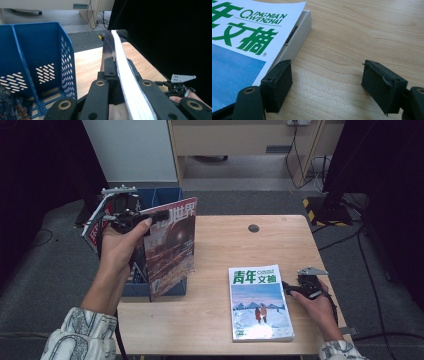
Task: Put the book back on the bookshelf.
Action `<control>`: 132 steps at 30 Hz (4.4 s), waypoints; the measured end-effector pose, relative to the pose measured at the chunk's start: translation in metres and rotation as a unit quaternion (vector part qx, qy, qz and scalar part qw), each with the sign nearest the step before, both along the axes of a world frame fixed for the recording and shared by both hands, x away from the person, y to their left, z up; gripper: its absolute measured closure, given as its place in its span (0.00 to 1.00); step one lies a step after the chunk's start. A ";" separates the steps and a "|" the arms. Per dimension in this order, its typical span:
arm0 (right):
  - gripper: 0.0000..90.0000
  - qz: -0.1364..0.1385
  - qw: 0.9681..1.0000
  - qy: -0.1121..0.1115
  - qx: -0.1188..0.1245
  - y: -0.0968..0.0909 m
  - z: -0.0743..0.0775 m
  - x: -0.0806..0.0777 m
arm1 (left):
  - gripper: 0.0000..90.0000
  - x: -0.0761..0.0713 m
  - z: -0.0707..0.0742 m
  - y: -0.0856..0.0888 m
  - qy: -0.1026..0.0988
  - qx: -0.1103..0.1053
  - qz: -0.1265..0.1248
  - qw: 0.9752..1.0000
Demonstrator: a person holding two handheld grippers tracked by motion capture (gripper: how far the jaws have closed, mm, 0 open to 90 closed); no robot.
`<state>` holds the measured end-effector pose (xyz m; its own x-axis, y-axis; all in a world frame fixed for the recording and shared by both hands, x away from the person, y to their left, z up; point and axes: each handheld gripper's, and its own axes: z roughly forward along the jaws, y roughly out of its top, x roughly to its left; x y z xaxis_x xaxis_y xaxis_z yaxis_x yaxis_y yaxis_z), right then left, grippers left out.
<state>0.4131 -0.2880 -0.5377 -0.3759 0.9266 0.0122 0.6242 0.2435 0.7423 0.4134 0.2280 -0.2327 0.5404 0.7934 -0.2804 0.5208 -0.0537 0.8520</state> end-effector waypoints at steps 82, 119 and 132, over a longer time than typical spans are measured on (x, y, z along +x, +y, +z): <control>0.27 0.002 1.000 0.001 -0.002 0.000 0.000 0.000 | 0.93 -0.008 0.014 0.090 -0.016 -0.004 0.119 0.993; 0.27 0.002 1.000 0.000 -0.002 0.000 0.000 0.000 | 0.93 0.027 -0.002 0.094 -0.008 0.019 0.163 0.986; 0.27 0.000 1.000 -0.001 -0.002 0.000 0.000 0.000 | 0.93 0.041 -0.010 0.080 -0.008 0.020 0.165 0.986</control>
